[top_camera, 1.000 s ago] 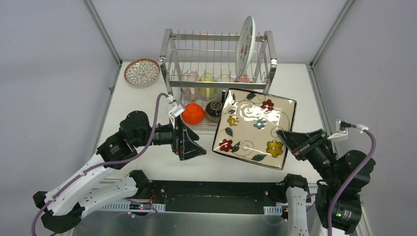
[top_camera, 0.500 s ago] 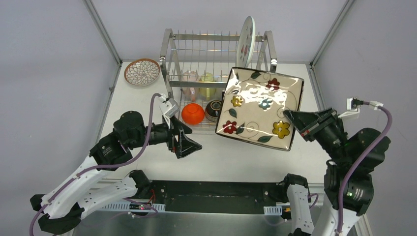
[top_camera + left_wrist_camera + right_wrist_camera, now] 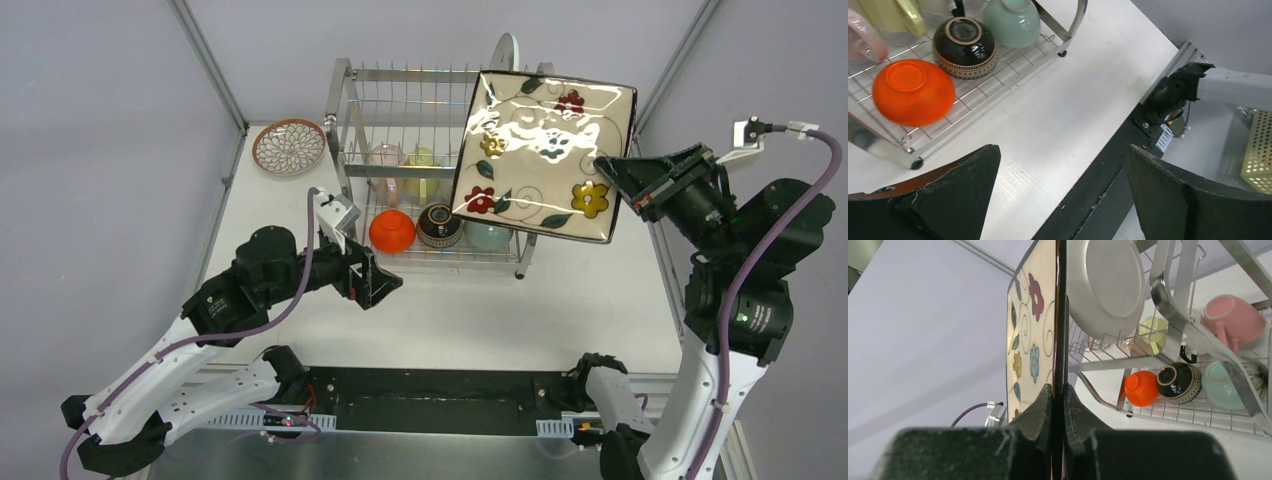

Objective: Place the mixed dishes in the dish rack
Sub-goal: Insert the plate into the dish rack.

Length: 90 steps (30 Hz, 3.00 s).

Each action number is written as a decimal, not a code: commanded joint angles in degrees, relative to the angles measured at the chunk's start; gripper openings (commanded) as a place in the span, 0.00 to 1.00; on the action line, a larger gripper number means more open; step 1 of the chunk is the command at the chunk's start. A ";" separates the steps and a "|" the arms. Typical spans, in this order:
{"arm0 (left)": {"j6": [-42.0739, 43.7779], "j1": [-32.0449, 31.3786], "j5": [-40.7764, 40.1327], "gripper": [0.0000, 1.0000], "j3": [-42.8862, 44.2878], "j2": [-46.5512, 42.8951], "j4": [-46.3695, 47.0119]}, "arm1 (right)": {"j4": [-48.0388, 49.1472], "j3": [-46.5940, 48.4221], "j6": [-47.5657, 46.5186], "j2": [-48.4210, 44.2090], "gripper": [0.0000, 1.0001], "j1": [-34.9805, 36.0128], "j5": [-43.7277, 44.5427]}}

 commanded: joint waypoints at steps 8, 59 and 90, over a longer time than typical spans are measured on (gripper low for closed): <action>2.75 -0.48 -5.31 0.99 2.86 1.53 0.25 | 9.63 22.08 2.97 13.61 0.00 0.93 0.96; 14.64 -0.47 -17.19 0.73 43.36 23.40 0.28 | 6.49 42.33 -9.60 33.01 0.00 31.11 23.07; 66.79 -0.45 12.53 0.69 23.93 23.04 24.05 | 14.09 37.38 -5.82 34.99 0.00 46.81 43.42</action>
